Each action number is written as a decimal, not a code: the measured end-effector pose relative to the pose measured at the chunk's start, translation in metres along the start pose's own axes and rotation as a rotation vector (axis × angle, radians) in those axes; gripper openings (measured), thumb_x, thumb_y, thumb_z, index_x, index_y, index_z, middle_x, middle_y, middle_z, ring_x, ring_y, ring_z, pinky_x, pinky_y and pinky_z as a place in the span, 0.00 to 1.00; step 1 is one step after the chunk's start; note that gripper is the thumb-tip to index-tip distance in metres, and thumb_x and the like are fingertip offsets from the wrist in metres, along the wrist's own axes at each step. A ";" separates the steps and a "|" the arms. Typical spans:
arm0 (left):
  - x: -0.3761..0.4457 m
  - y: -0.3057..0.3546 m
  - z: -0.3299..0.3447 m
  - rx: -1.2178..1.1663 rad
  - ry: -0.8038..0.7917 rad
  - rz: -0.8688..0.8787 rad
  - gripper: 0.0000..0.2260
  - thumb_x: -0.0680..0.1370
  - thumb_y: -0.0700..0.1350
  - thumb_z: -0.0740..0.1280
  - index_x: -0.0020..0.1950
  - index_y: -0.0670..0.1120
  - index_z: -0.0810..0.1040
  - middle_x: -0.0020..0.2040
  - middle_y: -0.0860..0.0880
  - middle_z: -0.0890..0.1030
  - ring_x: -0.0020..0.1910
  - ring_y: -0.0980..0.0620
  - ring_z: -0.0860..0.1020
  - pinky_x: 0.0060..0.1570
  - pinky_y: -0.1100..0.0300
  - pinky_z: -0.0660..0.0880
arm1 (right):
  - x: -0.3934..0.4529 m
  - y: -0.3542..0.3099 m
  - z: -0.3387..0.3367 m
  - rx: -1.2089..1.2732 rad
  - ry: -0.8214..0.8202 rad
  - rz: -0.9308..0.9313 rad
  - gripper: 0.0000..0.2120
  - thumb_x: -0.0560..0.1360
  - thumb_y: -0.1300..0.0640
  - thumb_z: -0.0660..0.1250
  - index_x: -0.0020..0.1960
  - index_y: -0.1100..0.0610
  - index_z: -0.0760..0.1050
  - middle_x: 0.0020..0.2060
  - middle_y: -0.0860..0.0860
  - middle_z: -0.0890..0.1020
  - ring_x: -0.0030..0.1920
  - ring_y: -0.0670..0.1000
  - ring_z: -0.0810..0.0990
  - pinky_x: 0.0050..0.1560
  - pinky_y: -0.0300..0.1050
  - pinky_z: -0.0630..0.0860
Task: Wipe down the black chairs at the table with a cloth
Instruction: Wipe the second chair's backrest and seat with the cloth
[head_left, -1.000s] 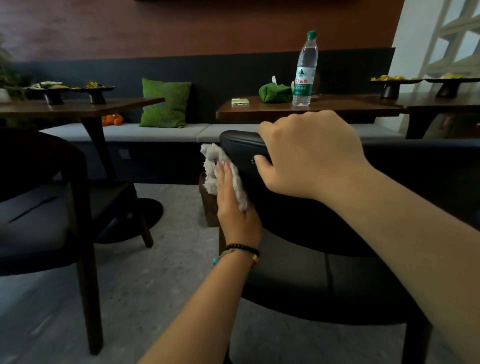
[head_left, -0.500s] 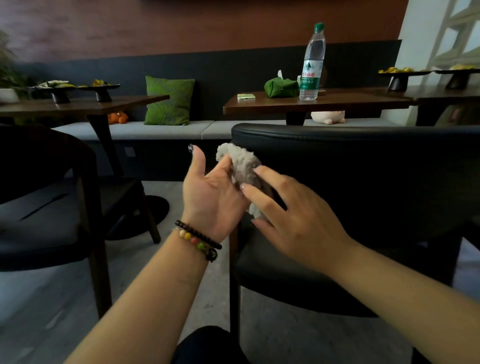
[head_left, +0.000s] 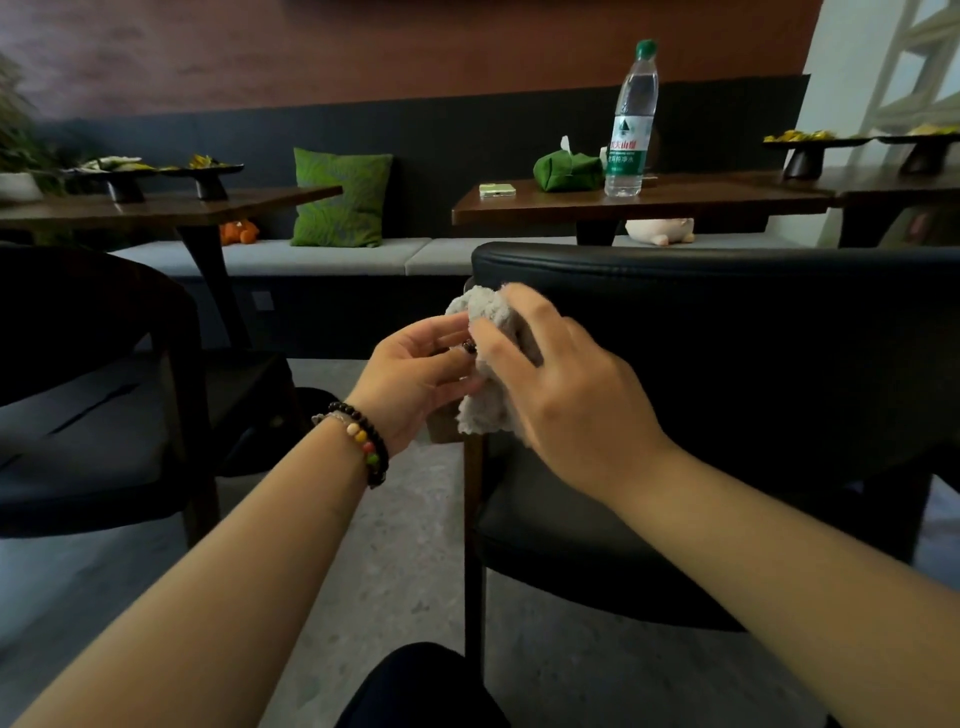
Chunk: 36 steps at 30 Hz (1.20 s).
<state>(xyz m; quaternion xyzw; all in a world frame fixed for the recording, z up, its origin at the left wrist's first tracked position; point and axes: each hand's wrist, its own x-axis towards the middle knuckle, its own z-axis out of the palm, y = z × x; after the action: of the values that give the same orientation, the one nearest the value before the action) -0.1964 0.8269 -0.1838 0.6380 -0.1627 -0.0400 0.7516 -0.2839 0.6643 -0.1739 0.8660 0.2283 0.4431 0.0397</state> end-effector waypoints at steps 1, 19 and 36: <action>0.000 -0.002 -0.002 0.013 0.000 0.007 0.15 0.78 0.33 0.64 0.64 0.41 0.76 0.59 0.41 0.81 0.54 0.46 0.82 0.47 0.57 0.80 | 0.005 -0.001 -0.002 0.052 -0.015 0.034 0.16 0.78 0.63 0.61 0.65 0.62 0.74 0.66 0.64 0.73 0.51 0.61 0.80 0.41 0.53 0.82; 0.017 -0.020 0.008 0.120 -0.009 0.085 0.07 0.77 0.35 0.67 0.46 0.46 0.80 0.36 0.56 0.84 0.38 0.60 0.82 0.36 0.69 0.76 | 0.027 -0.028 -0.002 -0.682 -0.371 -0.170 0.29 0.75 0.64 0.38 0.74 0.74 0.39 0.75 0.70 0.47 0.75 0.71 0.44 0.71 0.65 0.38; 0.072 0.081 0.032 0.580 -0.208 0.223 0.10 0.80 0.47 0.63 0.53 0.46 0.84 0.51 0.49 0.84 0.50 0.59 0.81 0.50 0.66 0.77 | 0.012 0.022 0.020 -0.756 -0.312 -0.590 0.23 0.80 0.55 0.54 0.69 0.67 0.67 0.72 0.68 0.60 0.72 0.72 0.57 0.68 0.70 0.57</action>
<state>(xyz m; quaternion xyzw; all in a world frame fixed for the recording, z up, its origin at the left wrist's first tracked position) -0.1496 0.7917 -0.0872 0.7961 -0.3123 0.0255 0.5177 -0.2541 0.6525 -0.1714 0.7455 0.2781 0.3300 0.5080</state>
